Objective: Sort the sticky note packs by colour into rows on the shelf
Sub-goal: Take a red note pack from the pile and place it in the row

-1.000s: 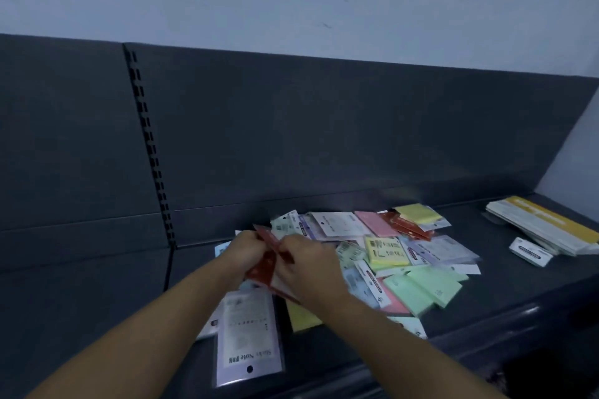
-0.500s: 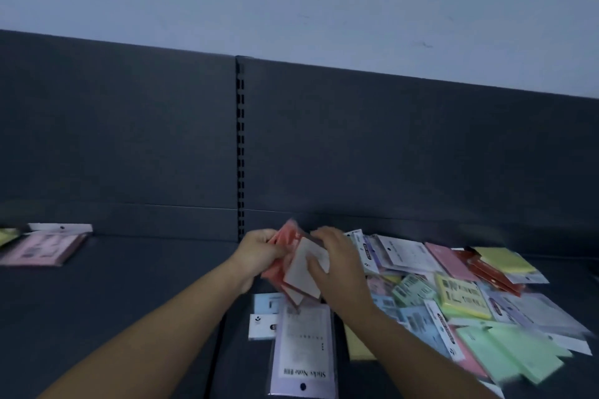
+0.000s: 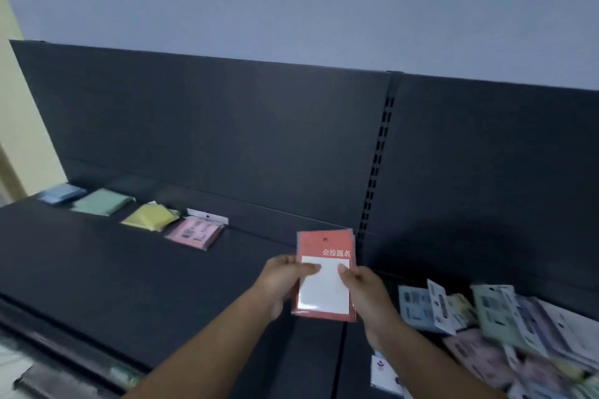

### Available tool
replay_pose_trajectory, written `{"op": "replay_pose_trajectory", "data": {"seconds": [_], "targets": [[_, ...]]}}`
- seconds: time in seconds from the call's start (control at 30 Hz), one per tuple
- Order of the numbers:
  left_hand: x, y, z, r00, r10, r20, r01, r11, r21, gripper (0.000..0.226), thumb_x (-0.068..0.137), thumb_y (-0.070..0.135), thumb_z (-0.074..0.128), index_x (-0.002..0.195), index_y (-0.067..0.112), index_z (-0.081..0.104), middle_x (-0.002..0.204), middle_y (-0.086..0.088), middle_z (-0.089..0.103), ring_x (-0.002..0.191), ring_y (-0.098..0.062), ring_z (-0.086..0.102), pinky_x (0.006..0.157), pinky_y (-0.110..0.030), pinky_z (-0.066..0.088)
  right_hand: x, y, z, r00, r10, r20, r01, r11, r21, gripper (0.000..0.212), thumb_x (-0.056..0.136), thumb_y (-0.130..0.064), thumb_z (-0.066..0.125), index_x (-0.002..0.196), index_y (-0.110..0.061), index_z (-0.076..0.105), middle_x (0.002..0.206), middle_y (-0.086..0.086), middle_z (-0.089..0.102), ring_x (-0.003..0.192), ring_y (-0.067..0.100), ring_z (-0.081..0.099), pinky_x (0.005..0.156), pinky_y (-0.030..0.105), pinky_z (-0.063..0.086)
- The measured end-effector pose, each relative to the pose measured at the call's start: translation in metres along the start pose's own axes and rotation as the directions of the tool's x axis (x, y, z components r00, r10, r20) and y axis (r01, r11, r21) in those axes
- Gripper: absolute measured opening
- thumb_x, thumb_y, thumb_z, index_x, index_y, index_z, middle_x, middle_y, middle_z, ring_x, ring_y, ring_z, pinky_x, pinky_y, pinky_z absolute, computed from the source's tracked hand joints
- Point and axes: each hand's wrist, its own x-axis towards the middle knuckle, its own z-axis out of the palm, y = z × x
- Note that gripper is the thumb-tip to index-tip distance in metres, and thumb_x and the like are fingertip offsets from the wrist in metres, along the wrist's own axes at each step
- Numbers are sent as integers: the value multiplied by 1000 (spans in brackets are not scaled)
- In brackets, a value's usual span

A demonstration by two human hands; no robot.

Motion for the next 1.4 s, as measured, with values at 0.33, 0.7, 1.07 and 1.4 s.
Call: {"op": "replay_pose_trajectory", "data": {"seconds": [0.33, 0.7, 1.07, 1.4], "targets": [[73, 0, -123, 970, 166, -176, -70, 889, 453, 32, 79, 7, 68, 108, 5, 54, 105, -7, 64, 94, -21, 63, 77, -29, 52, 64, 9, 138, 982, 184, -45, -186, 982, -45, 18, 92, -2, 50, 77, -8, 60, 77, 8, 64, 65, 17, 60, 55, 24, 50], [120, 11, -165, 993, 111, -25, -72, 782, 619, 30, 71, 6, 62, 101, 6, 67, 106, -14, 67, 97, -26, 63, 79, -29, 53, 106, 14, 188, 978, 53, -203, -151, 850, -505, 25, 91, -18, 54, 112, -4, 52, 114, 10, 60, 105, 25, 59, 83, 30, 47], [124, 17, -149, 995, 78, -64, 22, 454, 891, 68, 77, 27, 68, 134, 10, 33, 137, -11, 30, 130, -28, 27, 103, -32, 32, 111, 14, 180, 989, -11, -148, -69, 849, -523, 18, 93, -13, 46, 111, -10, 50, 115, 8, 58, 98, 18, 57, 82, 26, 45], [103, 30, -25, 949, 256, 182, -291, 500, 816, 77, 78, 26, 68, 140, 6, 27, 139, -15, 33, 129, -31, 29, 103, -35, 31, 48, -8, 35, 931, -149, -333, -100, 773, -627, 31, 92, -4, 38, 119, -7, 52, 114, 12, 61, 103, 23, 57, 78, 22, 43]]}}
